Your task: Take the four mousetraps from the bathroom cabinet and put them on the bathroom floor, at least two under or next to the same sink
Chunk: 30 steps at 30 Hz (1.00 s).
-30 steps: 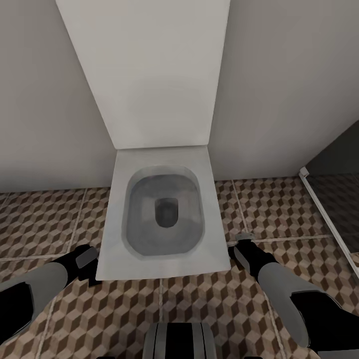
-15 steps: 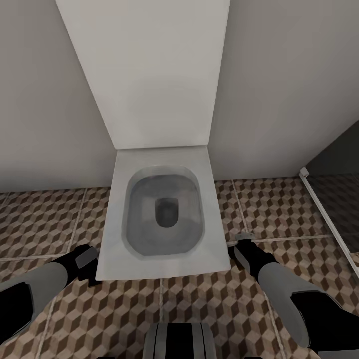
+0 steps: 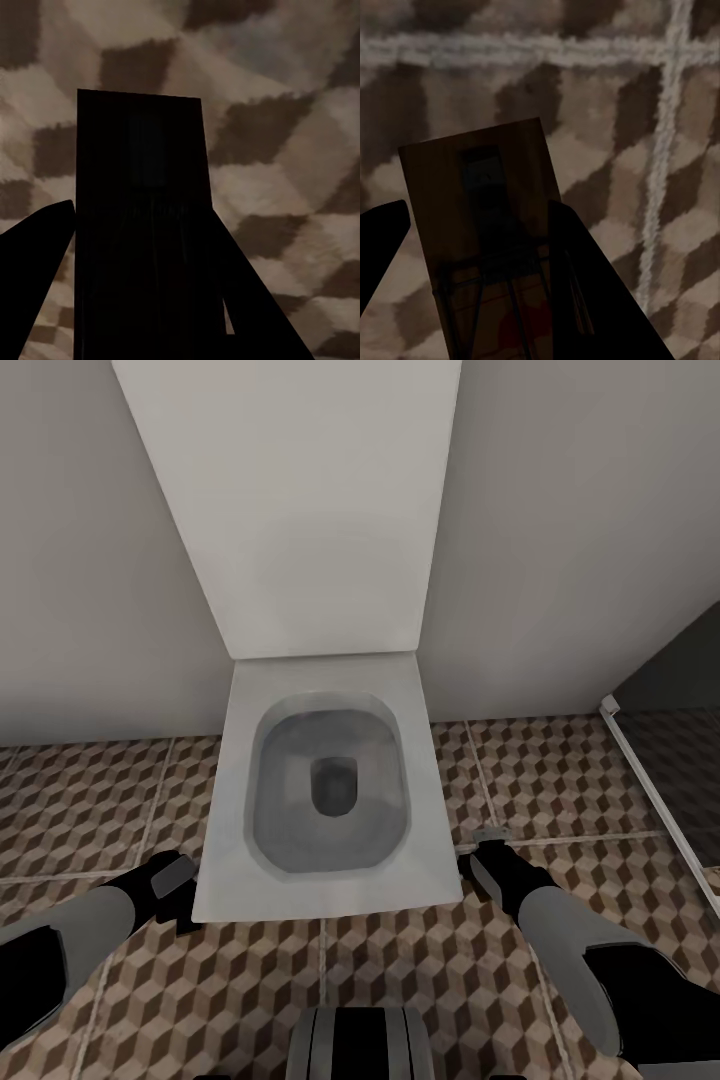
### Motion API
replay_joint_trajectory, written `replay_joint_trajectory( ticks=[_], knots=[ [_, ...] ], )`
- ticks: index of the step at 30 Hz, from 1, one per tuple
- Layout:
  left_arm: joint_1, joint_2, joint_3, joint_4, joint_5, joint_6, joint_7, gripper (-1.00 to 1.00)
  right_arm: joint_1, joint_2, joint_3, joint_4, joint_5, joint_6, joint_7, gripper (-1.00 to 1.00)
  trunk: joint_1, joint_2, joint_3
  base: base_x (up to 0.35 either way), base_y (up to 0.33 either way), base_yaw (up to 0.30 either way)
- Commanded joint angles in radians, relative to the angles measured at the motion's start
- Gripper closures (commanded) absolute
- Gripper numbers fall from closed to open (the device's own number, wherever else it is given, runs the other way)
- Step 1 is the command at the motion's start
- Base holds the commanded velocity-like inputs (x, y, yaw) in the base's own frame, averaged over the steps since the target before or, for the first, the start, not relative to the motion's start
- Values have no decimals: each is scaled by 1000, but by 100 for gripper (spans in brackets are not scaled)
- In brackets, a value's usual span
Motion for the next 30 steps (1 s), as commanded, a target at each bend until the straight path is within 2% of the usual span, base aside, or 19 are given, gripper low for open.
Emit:
replay_joint_trajectory(
  ticks=[1, 19, 21, 30],
  knots=[
    [0, 1, -5, -4, 8, 1, 8, 100, 0, 0, 8, -1, 0, 8, -3, 100, 0, 0, -1, 0, 0, 0],
    [0, 5, -5, -4, 8, 1, 7, 100, 0, -2, 8, -2, 1, 8, -3, 100, 0, 0, -1, 0, 0, 0],
    [0, 7, -5, -4, 8, 1, 6, 100, 0, -2, 8, -2, 1, 8, -3, 100, 1, -1, -8, 0, 0, 0],
    [0, 12, -5, -4, 8, 1, 7, 100, 0, -2, 8, -2, 1, 7, -3, 100, 1, -1, -8, 0, 0, 0]
  ],
)
